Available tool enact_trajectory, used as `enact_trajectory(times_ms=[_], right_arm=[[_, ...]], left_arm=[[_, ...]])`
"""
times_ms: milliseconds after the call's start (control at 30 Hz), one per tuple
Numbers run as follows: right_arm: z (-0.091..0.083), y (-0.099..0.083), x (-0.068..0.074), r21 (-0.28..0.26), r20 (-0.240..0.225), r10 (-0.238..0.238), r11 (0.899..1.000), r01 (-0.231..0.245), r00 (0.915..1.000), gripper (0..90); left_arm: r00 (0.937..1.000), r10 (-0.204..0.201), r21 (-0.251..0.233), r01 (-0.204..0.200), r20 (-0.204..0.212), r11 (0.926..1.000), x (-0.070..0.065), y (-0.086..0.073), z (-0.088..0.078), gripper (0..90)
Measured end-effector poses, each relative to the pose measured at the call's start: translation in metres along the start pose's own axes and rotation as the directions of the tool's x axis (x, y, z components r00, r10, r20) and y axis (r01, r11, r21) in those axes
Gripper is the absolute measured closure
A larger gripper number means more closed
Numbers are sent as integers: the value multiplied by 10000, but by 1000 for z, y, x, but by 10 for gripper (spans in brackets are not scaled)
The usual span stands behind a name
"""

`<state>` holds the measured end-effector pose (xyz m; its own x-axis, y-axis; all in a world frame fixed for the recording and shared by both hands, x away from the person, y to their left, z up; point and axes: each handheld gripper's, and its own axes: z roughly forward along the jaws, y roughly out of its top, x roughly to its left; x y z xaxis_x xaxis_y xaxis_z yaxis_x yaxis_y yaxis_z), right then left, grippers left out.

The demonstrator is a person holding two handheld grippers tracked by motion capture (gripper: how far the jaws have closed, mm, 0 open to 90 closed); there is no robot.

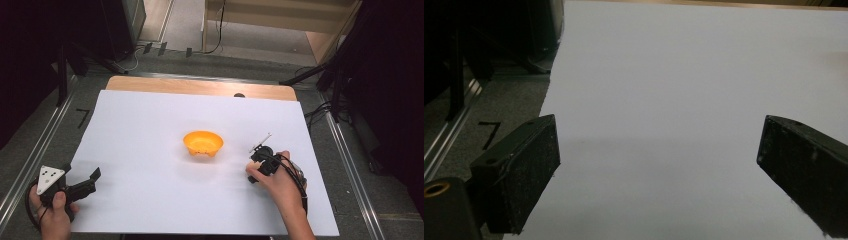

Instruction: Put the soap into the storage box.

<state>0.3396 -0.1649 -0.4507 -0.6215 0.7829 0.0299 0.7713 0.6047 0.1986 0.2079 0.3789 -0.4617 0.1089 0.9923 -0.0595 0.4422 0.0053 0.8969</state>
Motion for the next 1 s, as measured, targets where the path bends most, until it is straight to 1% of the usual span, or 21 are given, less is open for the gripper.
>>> enact_trajectory(times_ms=[33,133,167,200,233,400,500,533,567,600,633,667,733,767,800,833,867,900,933,967,1000], right_arm=[[0,0,-1,-45,-51,-72,10000,72,10000,329],[-1,0,-4,36,-239,-338,9994,339,9991,331],[-1,0,-4,36,-239,-338,9994,339,9991,331],[-2,0,-6,40,-402,-452,9990,454,9982,331],[-3,0,-7,87,-442,-522,9986,526,9977,331],[-10,3,-9,100,-361,-970,9952,974,9946,331],[-15,7,-9,116,-379,-1383,9902,1389,9897,331],[-15,7,-9,116,-379,-1383,9902,1389,9897,331],[-17,10,-8,150,-286,-1695,9853,1699,9851,331],[-17,10,-8,150,-286,-1695,9853,1699,9851,331],[-21,13,-9,35,-378,-1907,9816,1910,9809,331],[-22,15,-9,-38,-348,-2126,9771,2126,9765,331],[-26,19,-10,-83,-487,-2405,9706,2404,9694,331],[-27,20,-10,-215,-391,-2668,9637,2661,9630,331],[-29,22,-10,-287,-345,-2970,9547,2961,9542,331],[-30,24,-10,-377,-300,-3094,9506,3082,9505,331],[-32,26,-10,-486,-222,-3465,9373,3452,9378,331],[-32,26,-10,-486,-222,-3465,9373,3452,9378,331],[-35,30,-11,-744,-433,-3843,9217,3806,9222,331],[-36,32,-11,-835,-420,-3980,9154,3937,9164,331],[-39,35,-10,-827,-384,-4209,9052,4169,9063,331]], left_arm=[[10000,0,0,0,0,10000,0,0,0,44],[10000,-18,21,18,15,10000,0,0,0,44],[10000,-18,21,18,15,10000,0,0,0,44],[10000,-24,29,24,10,10000,0,0,0,44],[10000,-13,43,13,9,10000,0,0,0,44],[10000,-14,21,14,-7,10000,0,0,0,44],[10000,-15,23,15,-8,10000,0,0,0,44],[10000,-18,19,18,-5,10000,0,0,0,44],[10000,-14,14,14,-3,10000,0,0,0,44],[10000,-14,10,14,-1,10000,0,0,0,44],[10000,-9,9,9,2,10000,0,0,0,44],[10000,-9,9,9,2,10000,0,0,0,44],[10000,-14,24,14,11,10000,0,0,0,44],[10000,-15,26,15,18,10000,0,0,0,44],[10000,-16,20,16,16,10000,0,0,0,44],[10000,-12,24,12,22,10000,0,0,0,44],[10000,-14,20,14,15,10000,0,0,0,44],[10000,-14,20,14,15,10000,0,0,0,44],[10000,13,13,-13,30,10000,0,0,0,44],[10000,9,8,-9,30,10000,0,0,0,44],[10000,4,9,-5,33,10000,0,0,0,44]])
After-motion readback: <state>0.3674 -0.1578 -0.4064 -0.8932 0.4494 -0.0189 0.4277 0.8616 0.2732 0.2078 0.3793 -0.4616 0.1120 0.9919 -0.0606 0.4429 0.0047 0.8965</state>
